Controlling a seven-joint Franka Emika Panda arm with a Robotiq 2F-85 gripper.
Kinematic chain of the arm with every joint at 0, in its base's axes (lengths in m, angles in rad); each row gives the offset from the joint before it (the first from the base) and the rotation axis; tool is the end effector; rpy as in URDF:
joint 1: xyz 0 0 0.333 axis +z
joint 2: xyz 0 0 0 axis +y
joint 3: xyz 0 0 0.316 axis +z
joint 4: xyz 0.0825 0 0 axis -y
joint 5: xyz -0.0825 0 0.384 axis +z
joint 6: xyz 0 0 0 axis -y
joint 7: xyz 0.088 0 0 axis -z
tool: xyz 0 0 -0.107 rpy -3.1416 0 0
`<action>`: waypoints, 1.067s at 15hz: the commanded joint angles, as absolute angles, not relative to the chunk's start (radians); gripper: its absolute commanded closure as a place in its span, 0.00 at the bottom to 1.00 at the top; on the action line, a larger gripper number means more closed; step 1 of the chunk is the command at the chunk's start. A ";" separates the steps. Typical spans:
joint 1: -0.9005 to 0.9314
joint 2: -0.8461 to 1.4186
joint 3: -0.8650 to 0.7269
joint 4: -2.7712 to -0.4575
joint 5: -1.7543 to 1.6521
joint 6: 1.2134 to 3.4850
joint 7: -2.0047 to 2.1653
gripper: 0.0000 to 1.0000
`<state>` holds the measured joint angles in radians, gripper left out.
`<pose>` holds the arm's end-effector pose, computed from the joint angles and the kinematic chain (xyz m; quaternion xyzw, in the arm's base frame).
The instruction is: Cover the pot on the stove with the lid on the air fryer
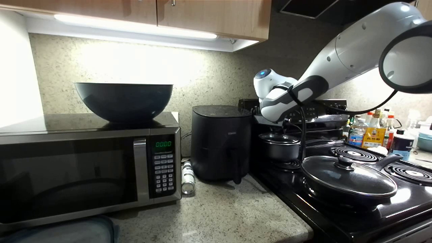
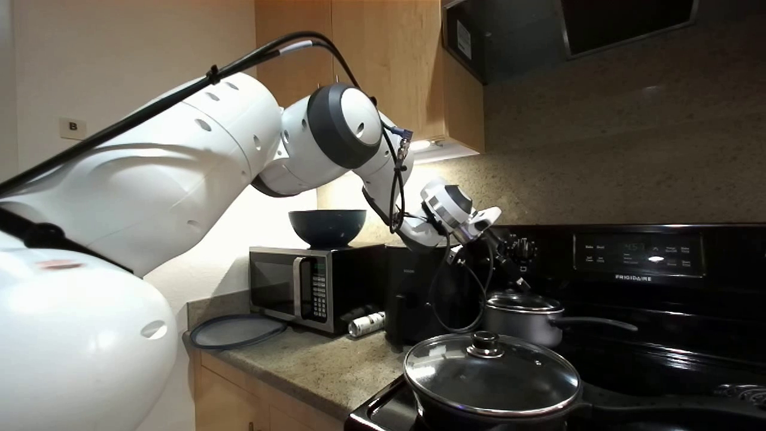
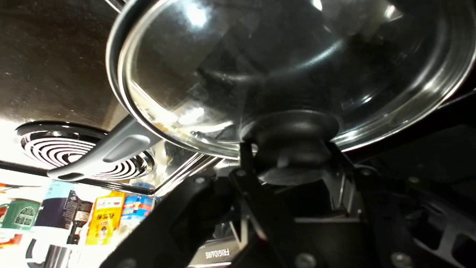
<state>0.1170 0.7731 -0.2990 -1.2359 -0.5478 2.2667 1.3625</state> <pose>0.7714 -0.0865 0.3556 0.7921 -0.5014 0.2891 0.1939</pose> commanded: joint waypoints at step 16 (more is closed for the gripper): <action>0.107 0.728 -0.299 -1.326 -0.478 2.359 1.282 0.77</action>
<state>0.1101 0.7176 -0.2921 -1.3161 -0.4759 2.3022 1.2624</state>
